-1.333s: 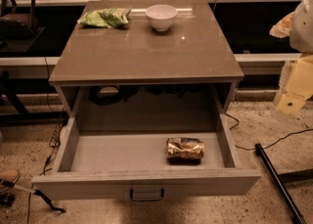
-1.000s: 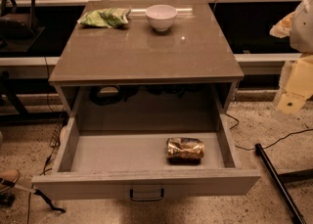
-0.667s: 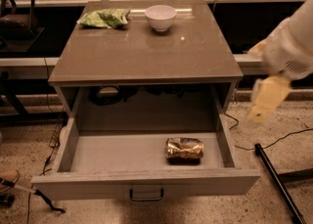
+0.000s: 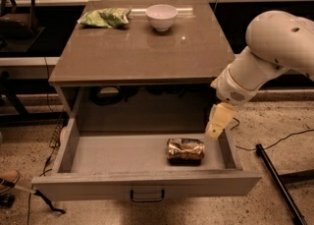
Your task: Pick orange can from top drawer and place on counter
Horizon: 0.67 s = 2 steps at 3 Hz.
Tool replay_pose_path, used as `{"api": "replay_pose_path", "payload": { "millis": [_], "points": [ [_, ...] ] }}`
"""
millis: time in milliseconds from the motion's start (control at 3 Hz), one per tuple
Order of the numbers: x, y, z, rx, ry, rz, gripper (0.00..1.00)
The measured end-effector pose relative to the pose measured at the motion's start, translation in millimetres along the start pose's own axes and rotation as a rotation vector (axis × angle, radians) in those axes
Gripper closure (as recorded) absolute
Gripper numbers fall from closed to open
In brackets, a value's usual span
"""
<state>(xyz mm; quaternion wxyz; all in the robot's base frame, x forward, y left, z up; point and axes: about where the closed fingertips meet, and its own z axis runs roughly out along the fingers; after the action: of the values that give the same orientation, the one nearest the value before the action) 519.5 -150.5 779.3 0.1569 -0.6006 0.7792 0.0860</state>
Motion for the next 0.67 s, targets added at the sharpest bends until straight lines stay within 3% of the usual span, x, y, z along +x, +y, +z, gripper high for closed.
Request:
{"api": "replay_pose_path", "payload": {
  "millis": [333,667],
  "points": [
    [0,0,0,0.0,0.0,0.0,0.0],
    [6,4,34,-0.032,-0.002,0.007,0.0]
  ]
}}
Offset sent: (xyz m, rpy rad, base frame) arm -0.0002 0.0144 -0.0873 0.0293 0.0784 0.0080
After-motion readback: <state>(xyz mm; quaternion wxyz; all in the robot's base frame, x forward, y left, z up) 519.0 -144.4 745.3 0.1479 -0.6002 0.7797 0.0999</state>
